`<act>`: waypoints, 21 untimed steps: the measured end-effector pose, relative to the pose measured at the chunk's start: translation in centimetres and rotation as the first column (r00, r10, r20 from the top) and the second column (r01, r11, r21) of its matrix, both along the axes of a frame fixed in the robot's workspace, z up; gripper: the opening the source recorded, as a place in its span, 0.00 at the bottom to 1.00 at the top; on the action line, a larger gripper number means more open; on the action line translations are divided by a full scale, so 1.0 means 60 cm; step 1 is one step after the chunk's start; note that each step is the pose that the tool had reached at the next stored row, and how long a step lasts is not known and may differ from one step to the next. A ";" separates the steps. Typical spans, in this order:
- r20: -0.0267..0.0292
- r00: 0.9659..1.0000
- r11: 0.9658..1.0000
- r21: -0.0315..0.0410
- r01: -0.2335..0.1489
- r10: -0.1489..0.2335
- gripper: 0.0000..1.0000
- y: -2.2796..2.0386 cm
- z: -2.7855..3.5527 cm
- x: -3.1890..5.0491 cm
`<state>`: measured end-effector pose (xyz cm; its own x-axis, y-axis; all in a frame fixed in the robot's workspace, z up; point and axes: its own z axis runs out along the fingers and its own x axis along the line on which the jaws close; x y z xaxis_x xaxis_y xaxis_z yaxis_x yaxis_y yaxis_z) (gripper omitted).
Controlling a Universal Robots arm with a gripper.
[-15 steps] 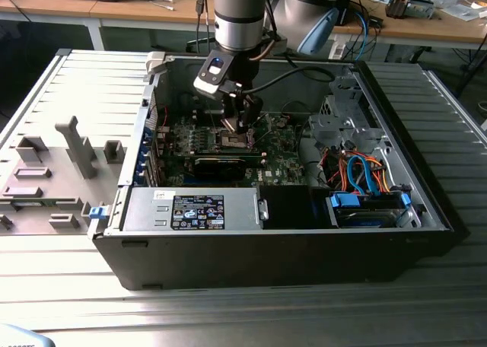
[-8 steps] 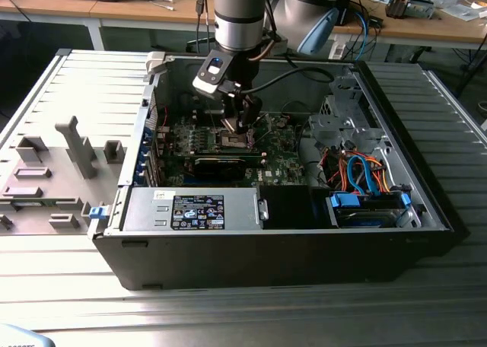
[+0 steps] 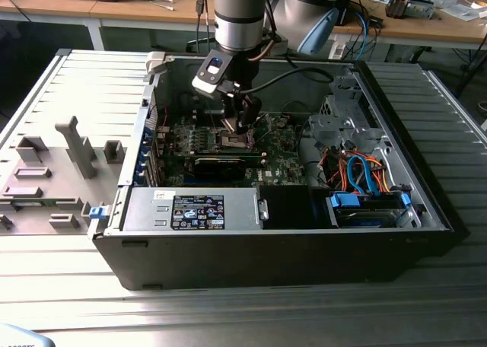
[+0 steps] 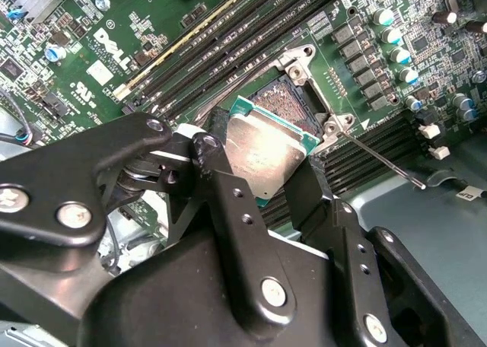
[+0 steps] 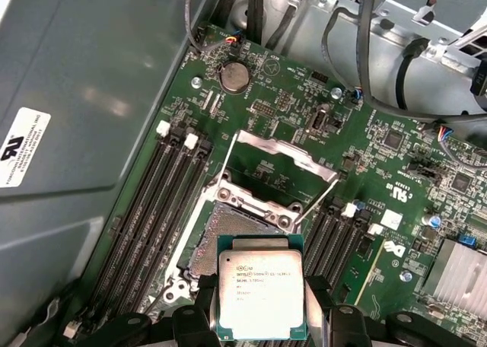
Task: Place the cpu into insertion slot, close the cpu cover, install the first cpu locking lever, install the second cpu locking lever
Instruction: 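Place the cpu into insertion slot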
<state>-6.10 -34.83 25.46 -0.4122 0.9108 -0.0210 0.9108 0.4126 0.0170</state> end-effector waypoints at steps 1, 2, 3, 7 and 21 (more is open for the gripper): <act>0.000 1.000 1.000 0.000 0.002 -0.002 0.55 0.0000 0.000 0.000; 0.000 1.000 1.000 0.000 0.004 -0.004 0.55 0.0000 0.000 0.000; 0.000 1.000 1.000 0.000 0.005 -0.005 0.55 0.0000 0.000 0.000; 0.000 1.000 1.000 0.000 0.017 -0.017 0.55 0.0000 0.000 0.000; 0.000 0.999 0.999 0.000 0.050 -0.050 0.55 0.0000 -0.001 0.000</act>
